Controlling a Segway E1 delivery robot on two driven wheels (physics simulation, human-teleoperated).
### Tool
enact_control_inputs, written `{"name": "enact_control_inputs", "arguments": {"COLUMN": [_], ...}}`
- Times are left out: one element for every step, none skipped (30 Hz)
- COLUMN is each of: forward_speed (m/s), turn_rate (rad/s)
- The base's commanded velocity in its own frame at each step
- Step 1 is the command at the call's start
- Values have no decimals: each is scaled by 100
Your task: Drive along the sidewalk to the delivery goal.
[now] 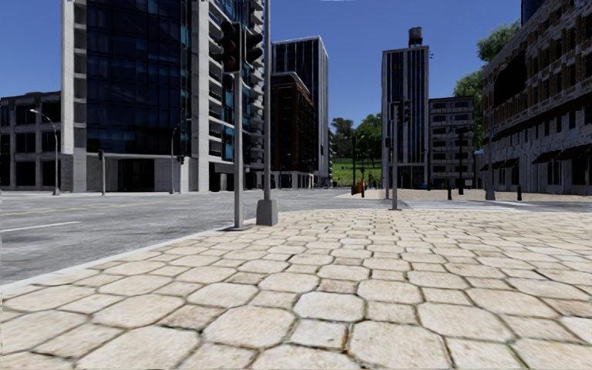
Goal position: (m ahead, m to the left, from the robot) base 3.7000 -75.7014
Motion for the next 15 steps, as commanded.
{"name": "enact_control_inputs", "arguments": {"forward_speed": [183, 183, 200, 200, 200, 200, 200, 200, 200, 200, 200, 200, 200, 200, 200], "turn_rate": [-61, -61, -61, -61, -61, -61, -61, -61, -62, -62, -62, -64, -64, -66, -69]}}
